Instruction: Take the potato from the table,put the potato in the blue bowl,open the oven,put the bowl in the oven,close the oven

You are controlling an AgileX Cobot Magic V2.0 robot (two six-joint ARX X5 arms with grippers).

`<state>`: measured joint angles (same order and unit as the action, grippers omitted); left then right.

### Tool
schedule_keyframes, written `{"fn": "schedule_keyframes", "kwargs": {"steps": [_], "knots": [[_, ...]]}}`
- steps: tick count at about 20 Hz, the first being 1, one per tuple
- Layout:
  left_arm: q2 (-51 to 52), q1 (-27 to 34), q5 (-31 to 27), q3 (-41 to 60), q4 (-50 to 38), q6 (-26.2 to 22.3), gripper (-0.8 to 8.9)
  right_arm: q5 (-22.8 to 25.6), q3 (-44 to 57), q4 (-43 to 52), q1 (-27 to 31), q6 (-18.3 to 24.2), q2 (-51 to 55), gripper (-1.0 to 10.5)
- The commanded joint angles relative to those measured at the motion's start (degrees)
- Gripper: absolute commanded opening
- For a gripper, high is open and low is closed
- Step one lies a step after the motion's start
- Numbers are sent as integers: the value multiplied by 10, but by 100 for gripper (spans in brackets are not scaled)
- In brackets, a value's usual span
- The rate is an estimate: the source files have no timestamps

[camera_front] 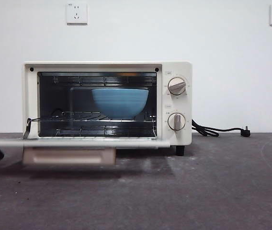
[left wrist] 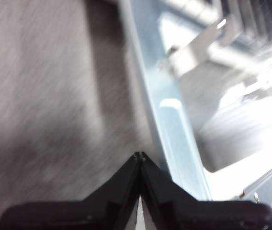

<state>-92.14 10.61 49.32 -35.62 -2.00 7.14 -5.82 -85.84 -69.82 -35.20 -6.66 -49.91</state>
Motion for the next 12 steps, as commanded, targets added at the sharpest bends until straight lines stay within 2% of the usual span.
{"fn": "schedule_keyframes", "kwargs": {"steps": [1, 3, 7, 12], "knots": [[1, 0, 69, -1, -40, 52, -8, 2, -1, 4, -1, -4, 0, 131], [1, 4, 94, -9, -57, 73, -8, 2, -1, 4, -1, -4, 0, 131], [1, 5, 104, -38, -98, 110, -8, 2, -1, 4, -1, -4, 0, 131], [1, 4, 89, -101, -104, 111, -8, 2, -1, 4, -1, -14, 0, 131]]}}
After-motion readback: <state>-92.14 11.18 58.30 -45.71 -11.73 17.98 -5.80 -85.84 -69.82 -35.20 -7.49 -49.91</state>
